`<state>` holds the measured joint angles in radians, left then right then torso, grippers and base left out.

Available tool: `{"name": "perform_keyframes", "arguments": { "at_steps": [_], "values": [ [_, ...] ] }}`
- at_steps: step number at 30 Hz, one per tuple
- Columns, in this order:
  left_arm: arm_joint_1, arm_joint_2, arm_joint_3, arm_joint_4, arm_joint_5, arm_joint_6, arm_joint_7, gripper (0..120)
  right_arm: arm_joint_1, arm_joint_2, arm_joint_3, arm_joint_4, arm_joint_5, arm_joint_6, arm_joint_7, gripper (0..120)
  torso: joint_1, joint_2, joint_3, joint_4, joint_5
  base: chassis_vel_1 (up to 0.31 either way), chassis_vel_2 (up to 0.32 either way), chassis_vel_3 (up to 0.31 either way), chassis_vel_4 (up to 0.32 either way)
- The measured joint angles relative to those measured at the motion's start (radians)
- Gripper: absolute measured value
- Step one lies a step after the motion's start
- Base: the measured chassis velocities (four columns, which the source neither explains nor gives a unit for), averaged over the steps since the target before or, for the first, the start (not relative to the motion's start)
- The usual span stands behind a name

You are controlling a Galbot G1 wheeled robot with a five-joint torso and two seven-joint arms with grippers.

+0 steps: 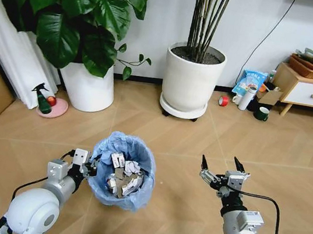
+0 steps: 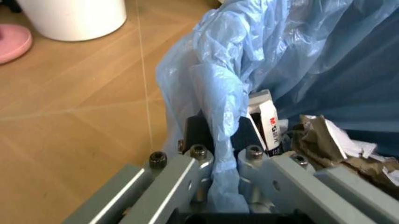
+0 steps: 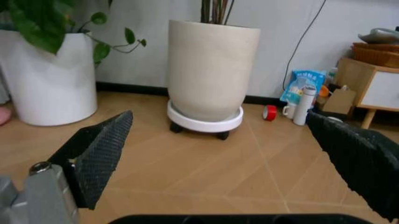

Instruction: Pick up the trash bin and place the garbage on the floor into it.

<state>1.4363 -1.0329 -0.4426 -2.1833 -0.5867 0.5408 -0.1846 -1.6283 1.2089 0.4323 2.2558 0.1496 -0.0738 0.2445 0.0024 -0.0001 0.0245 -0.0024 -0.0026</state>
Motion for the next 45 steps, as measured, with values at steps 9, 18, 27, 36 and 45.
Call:
{"name": "perform_keyframes", "arguments": {
  "at_steps": [9, 18, 27, 36, 45],
  "values": [
    [0.012, -0.005, -0.007, -0.011, 0.01, -0.004, 0.003, 0, -0.003, -0.01, -0.002, -0.001, 0.0, 0.003, -0.003, 100, 0.0, 0.0, 0.0, -0.0001, 0.0011, 0.273, -0.144, -0.264, 0.148],
    [0.021, -0.009, -0.012, -0.02, 0.017, -0.006, 0.006, 0, -0.01, -0.008, -0.003, 0.001, -0.002, 0.006, -0.004, 100, 0.0, 0.0, 0.0, -0.0001, 0.0004, 0.26, -0.151, -0.255, 0.14],
    [0.034, -0.013, -0.024, -0.032, 0.026, -0.01, 0.016, 0, -0.029, 0.01, -0.006, -0.001, -0.017, 0.017, -0.009, 100, 0.0, 0.0, 0.0, -0.0003, 0.0003, 0.288, -0.182, -0.291, 0.175],
    [0.04, -0.01, -0.025, -0.037, 0.024, -0.01, 0.008, 0, -0.026, 0.006, 0.001, -0.002, -0.016, 0.018, -0.01, 100, 0.0, 0.0, 0.0, 0.0, 0.0009, 0.327, -0.224, -0.327, 0.236],
    [0.051, -0.015, -0.026, -0.039, 0.03, -0.009, 0.003, 0, -0.019, 0.006, -0.003, -0.011, -0.013, 0.02, -0.01, 100, 0.0, 0.0, 0.0, -0.0002, 0.0006, 0.317, -0.21, -0.312, 0.208]
  ]
}}
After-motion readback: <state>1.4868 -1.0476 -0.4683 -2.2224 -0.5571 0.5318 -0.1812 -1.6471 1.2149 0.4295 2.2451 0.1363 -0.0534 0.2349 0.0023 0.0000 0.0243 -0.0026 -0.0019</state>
